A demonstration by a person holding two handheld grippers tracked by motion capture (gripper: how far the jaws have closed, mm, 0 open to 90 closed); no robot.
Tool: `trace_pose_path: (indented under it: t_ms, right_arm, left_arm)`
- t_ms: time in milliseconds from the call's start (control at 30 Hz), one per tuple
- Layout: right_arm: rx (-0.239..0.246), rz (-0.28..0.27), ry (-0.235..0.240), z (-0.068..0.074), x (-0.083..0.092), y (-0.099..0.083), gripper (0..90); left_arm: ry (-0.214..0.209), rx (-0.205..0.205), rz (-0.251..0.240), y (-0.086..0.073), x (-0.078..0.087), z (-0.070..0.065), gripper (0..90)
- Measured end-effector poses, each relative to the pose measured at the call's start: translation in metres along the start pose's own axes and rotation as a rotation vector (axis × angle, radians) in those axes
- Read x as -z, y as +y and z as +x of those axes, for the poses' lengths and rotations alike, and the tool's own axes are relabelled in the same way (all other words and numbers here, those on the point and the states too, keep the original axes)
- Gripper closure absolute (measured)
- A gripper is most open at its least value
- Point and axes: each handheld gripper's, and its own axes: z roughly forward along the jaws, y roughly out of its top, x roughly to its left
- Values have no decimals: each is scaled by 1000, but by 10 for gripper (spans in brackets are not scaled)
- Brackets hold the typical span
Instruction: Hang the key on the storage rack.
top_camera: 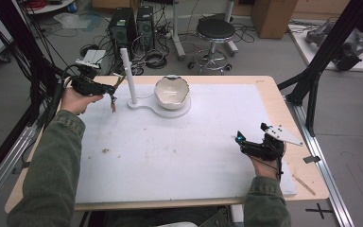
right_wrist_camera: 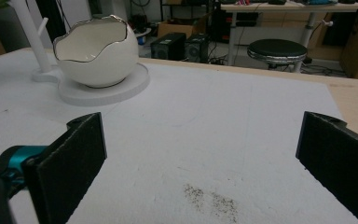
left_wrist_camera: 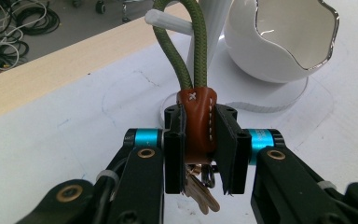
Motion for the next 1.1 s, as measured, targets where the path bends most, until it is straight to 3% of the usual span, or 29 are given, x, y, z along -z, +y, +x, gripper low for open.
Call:
trace_pose_path:
  t_ms: [267, 333, 467, 567, 600, 800, 900, 1100]
  right_arm:
    - [-1, 1, 1, 0, 0, 0, 6]
    - [-3, 3, 2, 0, 0, 0, 6]
    - [-2, 1, 1, 0, 0, 0, 6]
    - [-3, 1, 2, -1, 0, 0, 6]
    - [-2, 1, 2, -1, 0, 0, 6]
    - [-8, -1, 0, -1, 2, 0, 6]
    - [-12, -2, -1, 0, 2, 0, 6]
    - [-4, -5, -4, -1, 2, 0, 6]
  left_arm:
    - [31, -27, 16, 0, -5, -3, 732]
    - [20, -29, 23, -1, -7, -3, 721]
    - [-40, 7, 30, -2, -10, 0, 663]
    - [-55, 39, 11, -1, -9, 0, 531]
    - [-52, 38, 16, -1, -9, 0, 441]
    - [40, 35, 15, -2, -4, -5, 198]
    - [21, 52, -4, -5, -3, -4, 44]
    - [84, 46, -58, -13, 3, -4, 17]
